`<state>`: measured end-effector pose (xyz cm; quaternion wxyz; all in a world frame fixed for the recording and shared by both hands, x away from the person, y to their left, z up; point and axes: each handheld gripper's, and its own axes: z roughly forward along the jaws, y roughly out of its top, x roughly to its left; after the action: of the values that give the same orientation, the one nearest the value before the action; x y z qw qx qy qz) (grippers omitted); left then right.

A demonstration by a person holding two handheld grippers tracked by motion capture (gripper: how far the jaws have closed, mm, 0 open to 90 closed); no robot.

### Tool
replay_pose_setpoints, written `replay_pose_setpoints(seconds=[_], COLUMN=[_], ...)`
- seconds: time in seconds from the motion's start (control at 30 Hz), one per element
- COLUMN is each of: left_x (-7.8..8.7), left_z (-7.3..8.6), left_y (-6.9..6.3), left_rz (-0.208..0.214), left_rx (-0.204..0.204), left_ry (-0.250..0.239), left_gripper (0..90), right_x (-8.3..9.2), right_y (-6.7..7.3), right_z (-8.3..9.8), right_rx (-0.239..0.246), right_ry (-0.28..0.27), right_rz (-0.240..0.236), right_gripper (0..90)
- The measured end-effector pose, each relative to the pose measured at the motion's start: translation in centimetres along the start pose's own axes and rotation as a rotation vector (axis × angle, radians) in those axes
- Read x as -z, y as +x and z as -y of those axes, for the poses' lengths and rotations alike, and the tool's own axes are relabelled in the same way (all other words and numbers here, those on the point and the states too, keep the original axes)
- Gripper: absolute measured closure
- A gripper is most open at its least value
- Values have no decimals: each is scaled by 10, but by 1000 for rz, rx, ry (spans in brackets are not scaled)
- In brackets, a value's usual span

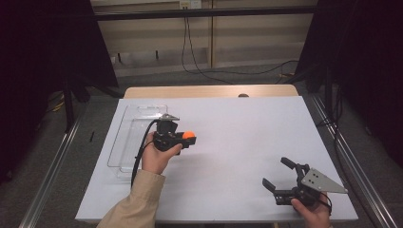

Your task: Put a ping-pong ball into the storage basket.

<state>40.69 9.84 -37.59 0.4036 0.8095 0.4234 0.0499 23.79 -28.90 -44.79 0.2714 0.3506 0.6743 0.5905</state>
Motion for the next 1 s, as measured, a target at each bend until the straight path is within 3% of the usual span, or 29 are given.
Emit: replay_pose_setpoints(seconds=[1.0], left_x=[11], left_z=[-3], left_y=[4], left_rz=[12], left_rx=[-1], left_ry=[-14], left_gripper=[509], right_x=[0], right_y=[0], right_z=[0], right_rx=[0], right_ry=[-1], right_rz=[1], right_gripper=[27])
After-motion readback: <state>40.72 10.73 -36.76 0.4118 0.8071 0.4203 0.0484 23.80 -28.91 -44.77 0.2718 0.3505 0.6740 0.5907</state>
